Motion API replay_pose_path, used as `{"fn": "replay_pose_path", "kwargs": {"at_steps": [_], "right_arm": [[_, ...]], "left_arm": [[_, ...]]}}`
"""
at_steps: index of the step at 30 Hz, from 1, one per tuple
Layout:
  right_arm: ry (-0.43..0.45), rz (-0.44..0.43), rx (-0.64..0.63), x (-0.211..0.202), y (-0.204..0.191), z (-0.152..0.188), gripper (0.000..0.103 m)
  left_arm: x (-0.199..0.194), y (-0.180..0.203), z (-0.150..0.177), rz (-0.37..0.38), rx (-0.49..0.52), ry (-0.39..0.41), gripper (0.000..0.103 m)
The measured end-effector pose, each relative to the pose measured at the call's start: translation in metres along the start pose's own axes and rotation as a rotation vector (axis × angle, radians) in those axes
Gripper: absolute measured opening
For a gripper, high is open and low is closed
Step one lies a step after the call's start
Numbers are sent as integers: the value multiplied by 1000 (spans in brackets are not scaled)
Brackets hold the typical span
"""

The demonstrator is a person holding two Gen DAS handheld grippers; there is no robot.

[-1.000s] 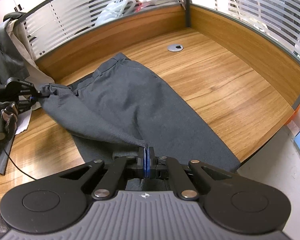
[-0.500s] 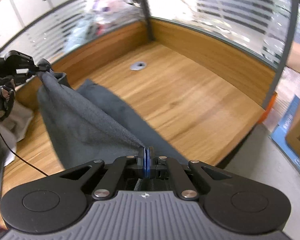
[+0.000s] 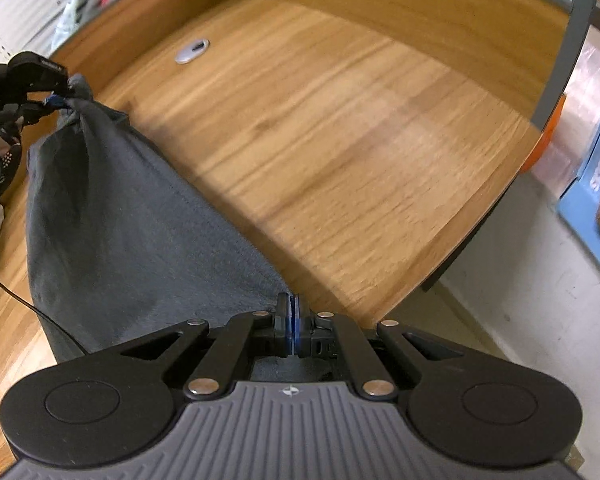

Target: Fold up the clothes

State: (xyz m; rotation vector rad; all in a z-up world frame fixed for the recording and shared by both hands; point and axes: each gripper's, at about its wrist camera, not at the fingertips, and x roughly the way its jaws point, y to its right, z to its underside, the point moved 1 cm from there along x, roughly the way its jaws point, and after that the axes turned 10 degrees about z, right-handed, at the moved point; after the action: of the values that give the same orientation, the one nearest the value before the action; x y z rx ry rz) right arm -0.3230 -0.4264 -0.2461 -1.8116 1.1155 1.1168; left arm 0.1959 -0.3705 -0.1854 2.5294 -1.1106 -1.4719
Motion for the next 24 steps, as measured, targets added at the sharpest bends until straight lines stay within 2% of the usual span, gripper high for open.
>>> {"fn": "replay_pose_path", "kwargs": {"at_steps": [1,4,9,11,13,14,17,18,21,24], "right_arm": [[-10,-3,0,4,1,0,1],[-39,-17,8,12,5,-4,1],[-77,-47,-9,17,8,-4,2],[-94,-91,5,12,10,-6,2],[-117,-167,39,0,15,-6,2],[-117,-167,41,-4,17,-5,2],[-110,-128,34,-12,21,1,2],[-108,-91,21,-11,20,3,3],[-99,21,-31,-2,14,6,7],[-43,75,-77,-4,3,6,9]], "left_arm": [[0,0,1,13,10,7,38],[-13,-4,2,45,35,42,50],[-58,-20,4,105,70,80,58],[-78,-29,9,133,94,86,58],[-93,-40,19,162,122,47,58],[-99,-45,25,165,131,26,58],[-109,-61,50,115,128,-2,58],[-110,-69,57,96,103,-12,58],[-108,-95,75,54,2,-44,58],[-105,-119,86,82,-148,-51,58]]}}
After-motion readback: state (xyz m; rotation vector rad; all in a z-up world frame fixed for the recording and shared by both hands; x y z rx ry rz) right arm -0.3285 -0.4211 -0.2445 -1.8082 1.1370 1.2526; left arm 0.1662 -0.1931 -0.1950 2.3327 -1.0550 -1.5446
